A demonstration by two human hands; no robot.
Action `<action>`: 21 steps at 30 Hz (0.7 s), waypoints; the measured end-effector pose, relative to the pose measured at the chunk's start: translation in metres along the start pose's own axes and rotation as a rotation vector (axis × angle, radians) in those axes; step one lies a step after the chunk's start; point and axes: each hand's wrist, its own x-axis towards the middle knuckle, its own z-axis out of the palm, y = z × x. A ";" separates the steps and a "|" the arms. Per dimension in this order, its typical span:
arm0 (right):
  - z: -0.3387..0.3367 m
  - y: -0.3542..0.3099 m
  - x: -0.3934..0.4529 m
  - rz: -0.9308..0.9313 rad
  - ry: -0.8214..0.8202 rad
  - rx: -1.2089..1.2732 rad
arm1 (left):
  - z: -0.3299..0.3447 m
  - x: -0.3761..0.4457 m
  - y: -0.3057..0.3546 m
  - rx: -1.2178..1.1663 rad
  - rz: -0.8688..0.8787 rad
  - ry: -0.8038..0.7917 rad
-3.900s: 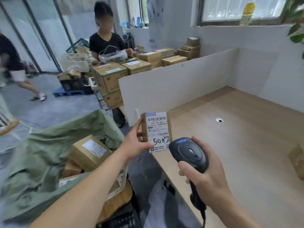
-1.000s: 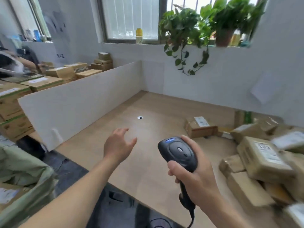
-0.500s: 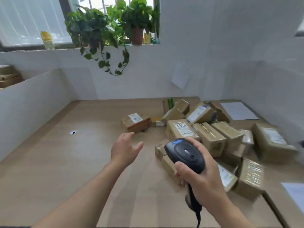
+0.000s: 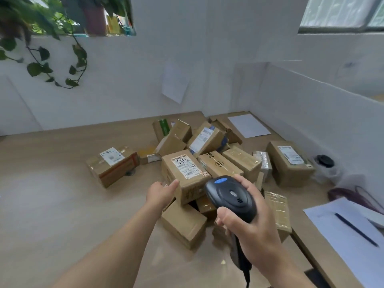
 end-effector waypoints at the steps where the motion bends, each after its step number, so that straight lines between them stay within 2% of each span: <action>1: 0.001 0.003 0.007 0.002 0.012 -0.009 | 0.007 0.012 -0.001 -0.050 -0.048 -0.024; 5: 0.004 0.013 0.036 0.018 0.047 -0.056 | 0.036 0.049 -0.002 -0.199 -0.206 -0.135; 9: 0.009 0.019 0.058 0.053 0.073 -0.082 | 0.053 0.069 0.000 -0.396 -0.279 -0.256; 16: 0.022 0.027 0.080 0.077 0.100 -0.106 | 0.059 0.106 -0.003 -0.514 -0.379 -0.214; 21: 0.030 0.026 0.085 0.061 0.083 -0.118 | 0.052 0.106 -0.004 -0.492 -0.399 -0.278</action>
